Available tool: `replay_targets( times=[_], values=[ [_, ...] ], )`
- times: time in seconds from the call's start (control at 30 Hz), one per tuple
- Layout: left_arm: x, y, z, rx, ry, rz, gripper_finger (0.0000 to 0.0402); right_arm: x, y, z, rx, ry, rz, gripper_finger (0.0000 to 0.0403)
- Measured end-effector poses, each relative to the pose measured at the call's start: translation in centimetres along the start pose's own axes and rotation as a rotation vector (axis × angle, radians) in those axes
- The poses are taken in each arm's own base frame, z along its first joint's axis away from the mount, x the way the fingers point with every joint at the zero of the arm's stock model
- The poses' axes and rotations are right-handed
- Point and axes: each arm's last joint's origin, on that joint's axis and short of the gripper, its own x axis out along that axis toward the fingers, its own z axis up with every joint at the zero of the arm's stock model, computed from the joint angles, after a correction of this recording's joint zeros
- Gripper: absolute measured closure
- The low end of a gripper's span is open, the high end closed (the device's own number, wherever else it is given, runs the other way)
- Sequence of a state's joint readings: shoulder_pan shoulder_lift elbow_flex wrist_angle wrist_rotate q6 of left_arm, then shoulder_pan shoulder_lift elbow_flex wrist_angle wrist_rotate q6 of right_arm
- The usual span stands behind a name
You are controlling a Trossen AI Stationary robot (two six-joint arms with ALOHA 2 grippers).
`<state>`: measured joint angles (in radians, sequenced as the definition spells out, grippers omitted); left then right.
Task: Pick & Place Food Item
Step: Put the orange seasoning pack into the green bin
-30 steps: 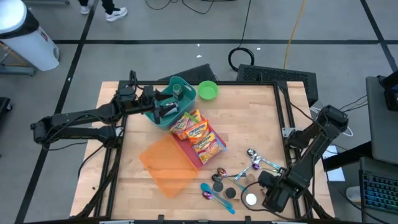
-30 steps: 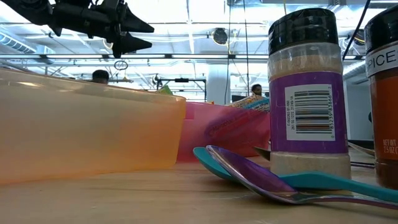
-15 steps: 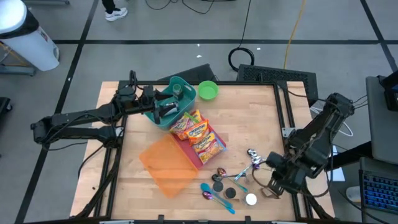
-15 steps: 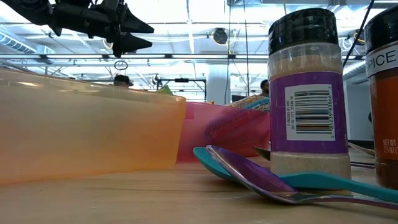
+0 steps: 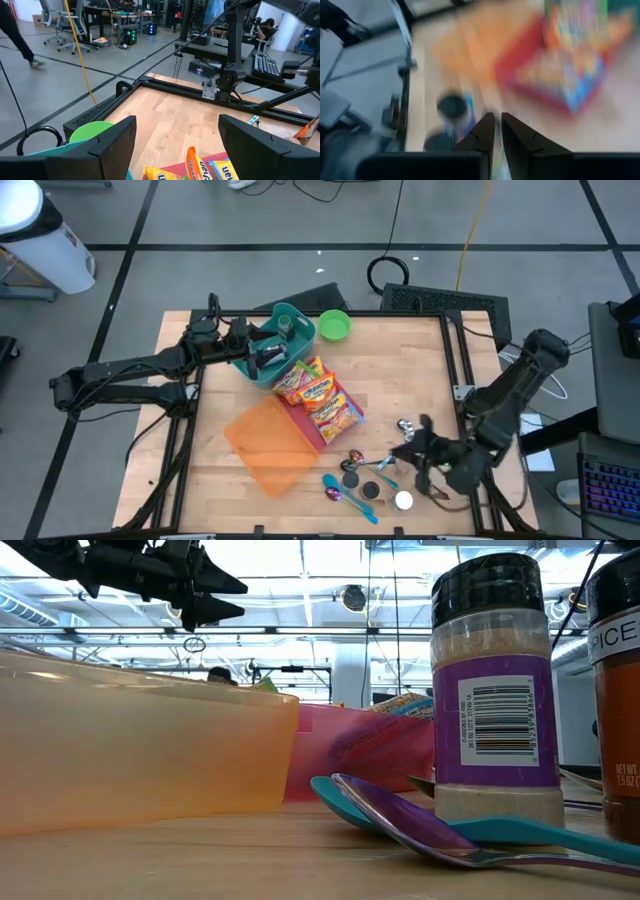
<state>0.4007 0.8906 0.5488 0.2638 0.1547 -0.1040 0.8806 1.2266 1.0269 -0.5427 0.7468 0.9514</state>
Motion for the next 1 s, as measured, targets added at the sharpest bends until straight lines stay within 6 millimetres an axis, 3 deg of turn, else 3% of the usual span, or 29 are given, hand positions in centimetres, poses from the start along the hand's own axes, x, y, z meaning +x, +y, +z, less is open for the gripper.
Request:
replay_targets(
  times=[0.1, 0.2, 0.3, 0.4, 0.53, 0.67, 0.87, 1.0],
  values=[
    [0.0, 0.0, 0.0, 0.000, -0.001, 0.000, 0.0122, 2.0, 0.2, 0.2, -0.122, -0.174, 0.068, 0.0365],
    [0.0, 0.0, 0.0, 0.000, -0.001, 0.000, 0.0127, 3.0, 0.4, 1.1, -0.160, -0.297, 0.257, 0.0337],
    [0.0, 0.0, 0.0, 0.000, -0.001, 0.000, 0.0127, 2.8, 0.9, 2.2, -0.187, -0.345, 0.472, 0.0286],
    [0.0, 0.0, 0.0, 0.000, -0.001, 0.000, 0.0122, 2.3, 2.3, 3.4, -0.236, -0.332, 0.532, 0.0223],
    [0.0, 0.0, 0.0, -0.003, -0.001, 0.000, 0.0115, 1.7, 5.2, 4.8, -0.314, -0.101, 0.451, 0.0157],
    [0.0, 0.0, 0.0, -0.003, -0.001, 0.000, 0.0113, 2.0, 6.1, 4.8, -0.216, 0.302, 0.177, 0.0140],
    [0.0, 0.0, 0.0, -0.004, 0.000, 0.000, 0.0125, 1.9, 5.0, 1.7, 0.161, 0.848, -0.213, 0.0154],
    [0.0, 0.0, 0.0, -0.004, 0.000, 0.000, 0.0127, 1.5, 5.1, -0.6, 0.276, 0.915, -0.289, 0.0163]
  ],
)
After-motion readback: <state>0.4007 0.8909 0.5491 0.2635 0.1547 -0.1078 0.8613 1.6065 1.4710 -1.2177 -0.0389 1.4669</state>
